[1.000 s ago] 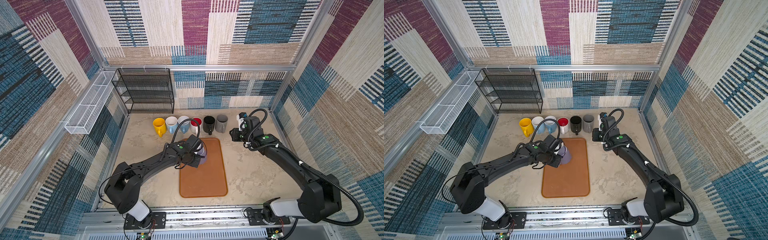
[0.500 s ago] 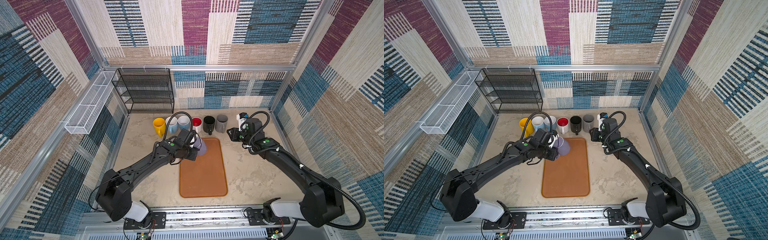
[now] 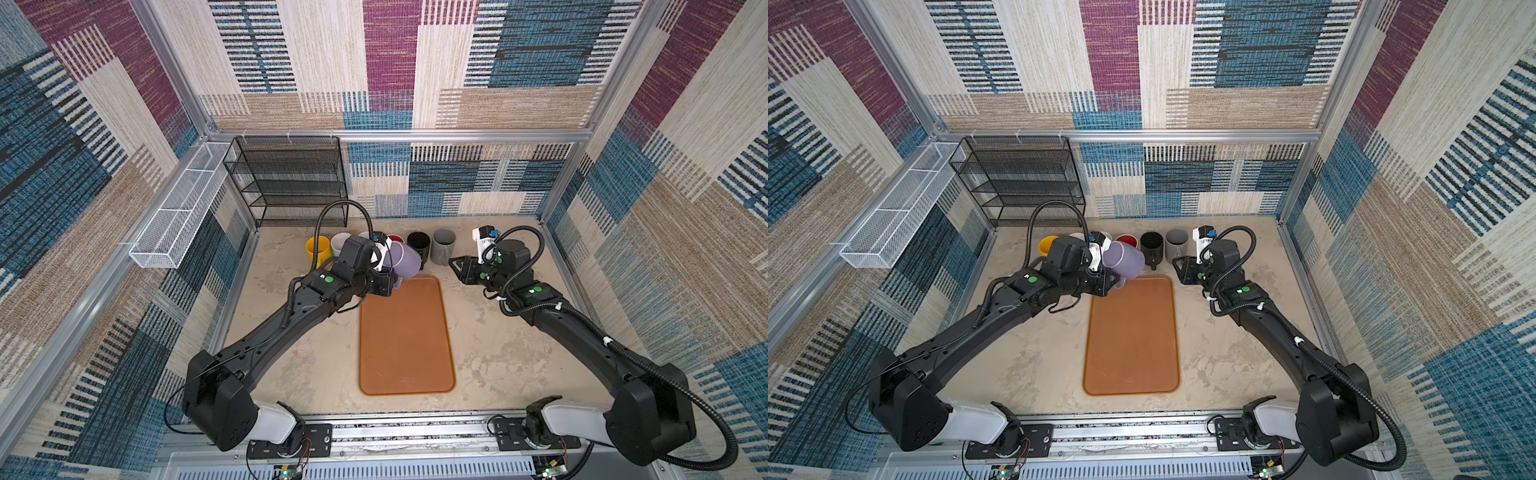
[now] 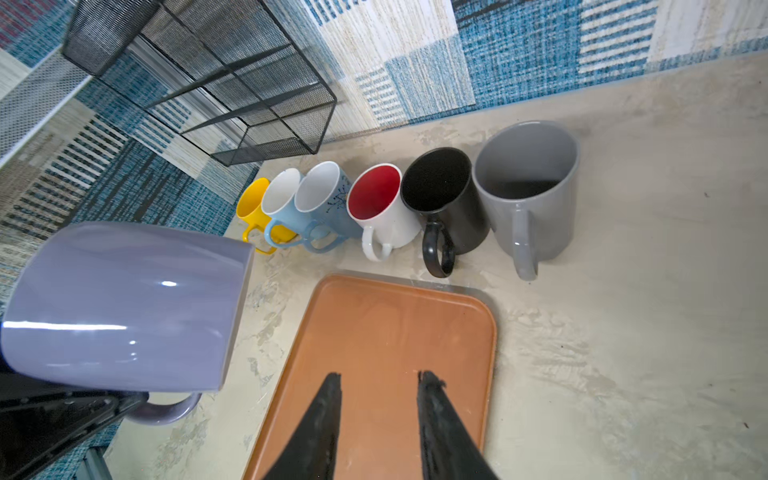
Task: Turn the mug right side up
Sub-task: 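Raise and tilt the lavender mug with the left gripper while the right gripper approaches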
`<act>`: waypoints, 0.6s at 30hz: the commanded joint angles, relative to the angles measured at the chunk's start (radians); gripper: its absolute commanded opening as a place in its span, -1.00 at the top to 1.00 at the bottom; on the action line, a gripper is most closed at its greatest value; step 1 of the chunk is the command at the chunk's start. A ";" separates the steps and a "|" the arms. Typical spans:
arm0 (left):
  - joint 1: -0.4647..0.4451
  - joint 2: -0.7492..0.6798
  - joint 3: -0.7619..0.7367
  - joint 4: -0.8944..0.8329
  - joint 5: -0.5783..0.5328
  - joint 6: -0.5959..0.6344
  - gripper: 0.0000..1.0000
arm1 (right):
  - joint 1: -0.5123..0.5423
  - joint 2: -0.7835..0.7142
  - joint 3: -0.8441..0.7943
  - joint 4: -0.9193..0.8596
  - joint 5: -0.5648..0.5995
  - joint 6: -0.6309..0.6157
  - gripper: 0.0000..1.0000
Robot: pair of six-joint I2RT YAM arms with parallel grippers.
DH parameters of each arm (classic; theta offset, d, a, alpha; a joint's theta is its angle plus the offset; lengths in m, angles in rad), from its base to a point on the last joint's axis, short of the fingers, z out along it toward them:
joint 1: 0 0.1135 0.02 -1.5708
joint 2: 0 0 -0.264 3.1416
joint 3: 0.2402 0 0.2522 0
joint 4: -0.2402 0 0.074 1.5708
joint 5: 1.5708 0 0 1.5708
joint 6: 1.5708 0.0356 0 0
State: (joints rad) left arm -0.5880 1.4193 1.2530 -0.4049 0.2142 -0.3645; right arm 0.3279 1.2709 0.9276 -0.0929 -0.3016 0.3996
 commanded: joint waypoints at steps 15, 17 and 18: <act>0.080 -0.121 -0.110 0.400 0.167 -0.172 1.00 | 0.012 -0.051 -0.105 0.370 -0.276 0.138 0.28; 0.084 -0.137 -0.129 0.428 0.172 -0.181 1.00 | 0.017 -0.051 -0.110 0.397 -0.291 0.149 0.27; 0.085 -0.146 -0.139 0.444 0.179 -0.183 1.00 | 0.020 -0.051 -0.113 0.412 -0.301 0.155 0.28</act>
State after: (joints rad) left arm -0.5064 1.2961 1.1278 -0.1284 0.3542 -0.5247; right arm 0.3416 1.2247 0.8211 0.2096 -0.5499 0.5159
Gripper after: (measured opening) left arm 0.129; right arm 0.361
